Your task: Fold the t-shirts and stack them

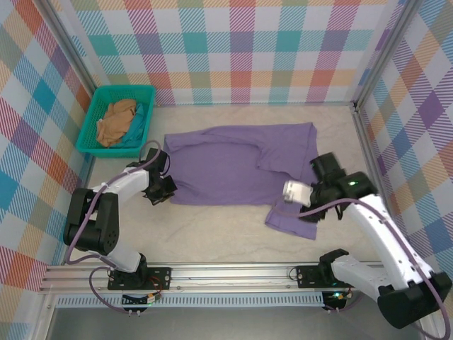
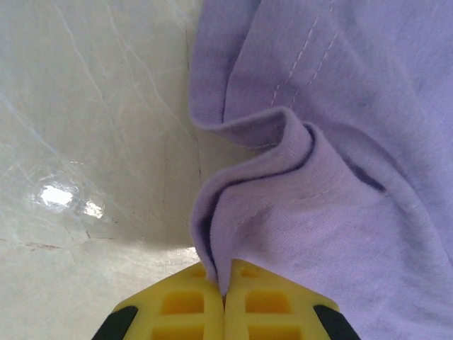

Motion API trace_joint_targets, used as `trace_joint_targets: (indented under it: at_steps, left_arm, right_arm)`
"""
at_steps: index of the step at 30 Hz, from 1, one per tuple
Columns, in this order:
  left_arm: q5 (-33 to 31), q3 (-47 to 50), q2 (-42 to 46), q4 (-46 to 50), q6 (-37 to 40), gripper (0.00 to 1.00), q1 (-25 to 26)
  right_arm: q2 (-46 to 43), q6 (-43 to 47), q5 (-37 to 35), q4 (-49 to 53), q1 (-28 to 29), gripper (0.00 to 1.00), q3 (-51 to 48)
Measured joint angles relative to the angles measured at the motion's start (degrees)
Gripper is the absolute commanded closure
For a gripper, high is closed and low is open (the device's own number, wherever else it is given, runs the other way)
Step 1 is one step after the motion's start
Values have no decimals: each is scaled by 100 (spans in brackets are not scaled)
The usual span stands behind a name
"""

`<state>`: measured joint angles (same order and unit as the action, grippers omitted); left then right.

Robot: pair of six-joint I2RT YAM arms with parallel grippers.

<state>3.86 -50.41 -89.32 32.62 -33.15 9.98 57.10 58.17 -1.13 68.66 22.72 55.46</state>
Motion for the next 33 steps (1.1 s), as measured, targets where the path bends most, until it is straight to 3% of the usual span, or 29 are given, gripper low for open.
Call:
trace_joint_targets:
  at_steps: [4, 7, 12, 23, 33]
  left_arm:
    - [17, 138, 109, -46, 0, 100, 0]
    - [15, 192, 212, -42, 4, 100, 0]
    - [0, 195, 348, -39, 72, 100, 0]
    - [7, 195, 358, 0, 133, 100, 0]
    - [22, 195, 485, 7, 284, 100, 0]
  right_arm:
    - [-138, 719, -1010, -13, 367, 45, -1569]
    - [-588, 922, -1176, -85, 393, 43, -1786]
    - [-942, 1056, -1178, -461, 393, 42, -1912]
    - [-656, 1180, -868, -1423, 391, 41, -2855]
    - [-444, 1178, -758, -1764, 37, 43, -2957]
